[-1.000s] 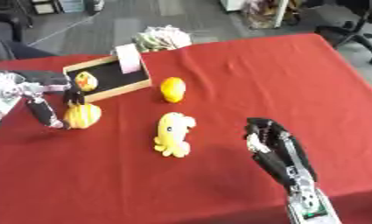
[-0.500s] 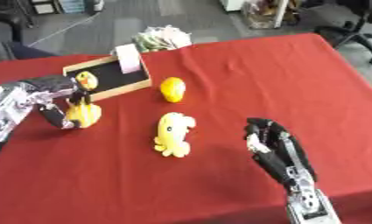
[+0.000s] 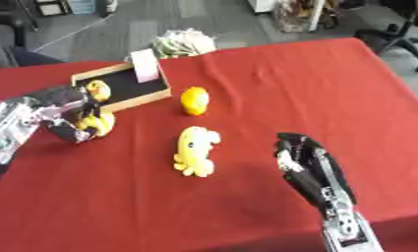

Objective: Pick up objects on the table and place them in the box.

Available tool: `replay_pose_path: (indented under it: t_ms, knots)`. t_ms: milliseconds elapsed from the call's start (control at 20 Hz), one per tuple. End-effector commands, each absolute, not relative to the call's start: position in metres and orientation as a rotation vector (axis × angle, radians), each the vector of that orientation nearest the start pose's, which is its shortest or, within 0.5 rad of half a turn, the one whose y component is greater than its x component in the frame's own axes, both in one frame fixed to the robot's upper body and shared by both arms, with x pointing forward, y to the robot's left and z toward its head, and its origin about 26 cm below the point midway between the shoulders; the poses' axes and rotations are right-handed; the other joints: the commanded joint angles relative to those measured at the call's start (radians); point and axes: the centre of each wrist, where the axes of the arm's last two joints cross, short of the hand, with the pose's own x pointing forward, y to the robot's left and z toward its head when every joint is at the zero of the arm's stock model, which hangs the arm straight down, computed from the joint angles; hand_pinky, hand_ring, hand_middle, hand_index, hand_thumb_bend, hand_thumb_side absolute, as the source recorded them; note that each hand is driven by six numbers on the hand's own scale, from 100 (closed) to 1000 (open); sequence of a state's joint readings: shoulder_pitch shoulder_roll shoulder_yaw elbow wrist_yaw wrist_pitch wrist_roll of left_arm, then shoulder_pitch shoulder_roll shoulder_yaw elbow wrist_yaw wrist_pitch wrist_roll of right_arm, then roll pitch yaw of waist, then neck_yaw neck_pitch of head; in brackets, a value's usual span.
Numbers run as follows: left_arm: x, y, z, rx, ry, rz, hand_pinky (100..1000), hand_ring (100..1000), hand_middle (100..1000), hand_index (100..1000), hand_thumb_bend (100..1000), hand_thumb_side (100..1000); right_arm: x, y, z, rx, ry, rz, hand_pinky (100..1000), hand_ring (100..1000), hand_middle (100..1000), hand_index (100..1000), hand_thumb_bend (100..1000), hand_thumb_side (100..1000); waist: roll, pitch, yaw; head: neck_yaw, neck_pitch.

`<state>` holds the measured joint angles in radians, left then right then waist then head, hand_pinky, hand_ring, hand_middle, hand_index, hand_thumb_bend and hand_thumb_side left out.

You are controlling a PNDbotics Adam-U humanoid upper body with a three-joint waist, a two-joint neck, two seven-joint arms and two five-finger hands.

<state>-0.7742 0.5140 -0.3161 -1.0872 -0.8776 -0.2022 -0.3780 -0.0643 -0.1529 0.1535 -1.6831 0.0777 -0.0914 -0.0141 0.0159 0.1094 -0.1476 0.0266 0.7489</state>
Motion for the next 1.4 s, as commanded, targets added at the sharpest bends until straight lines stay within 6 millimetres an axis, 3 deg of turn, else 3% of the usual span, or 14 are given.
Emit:
replay_pose_path:
  t_ms: [50,200,450,650,750,950,1100,1400]
  knots:
    - [0.446,0.291,0.202,0.957,-1.41,-1.598,587,364,298,460,124,100,0.29,-0.23,0.04,-0.055,-1.836,0.318,718,617,614,742,100,416,0.006,-0.001,0.002,-0.002,-0.001]
    - [0.455,0.294,0.217,1.055,-1.422,-1.465,606,378,313,475,136,100,0.289,-0.23,0.038,-0.054,-1.83,0.321,718,617,614,742,100,418,0.005,-0.003,0.002,0.0,0.0]
    - [0.478,0.293,0.201,1.203,-1.371,-1.277,625,399,332,492,151,100,0.29,-0.227,0.038,-0.037,-1.83,0.326,718,617,614,742,100,420,-0.001,0.003,-0.015,0.013,-0.006]
    - [0.487,0.294,0.186,1.286,-1.339,-1.195,694,475,407,570,217,100,0.291,-0.225,0.041,-0.027,-1.837,0.331,718,617,613,742,100,423,-0.001,0.019,-0.032,0.02,-0.022]
    - [0.489,0.295,0.18,1.309,-1.33,-1.169,731,521,462,629,266,100,0.292,-0.225,0.041,-0.029,-1.838,0.33,718,616,613,742,100,423,0.001,0.023,-0.036,0.02,-0.025]
    - [0.489,0.296,0.171,1.304,-1.317,-1.139,773,627,595,750,455,100,0.292,-0.225,0.041,-0.032,-1.839,0.329,718,616,613,741,100,425,0.004,0.027,-0.039,0.018,-0.026]
    - [0.488,0.295,0.169,1.277,-1.326,-1.142,785,662,649,785,595,121,0.292,-0.225,0.041,-0.032,-1.838,0.328,718,616,613,741,100,426,0.004,0.027,-0.04,0.016,-0.027]
    - [0.487,0.294,0.172,1.237,-1.36,-1.159,775,654,653,786,660,170,0.292,-0.226,0.041,-0.034,-1.838,0.325,718,616,613,742,100,433,0.004,0.026,-0.04,0.013,-0.026]
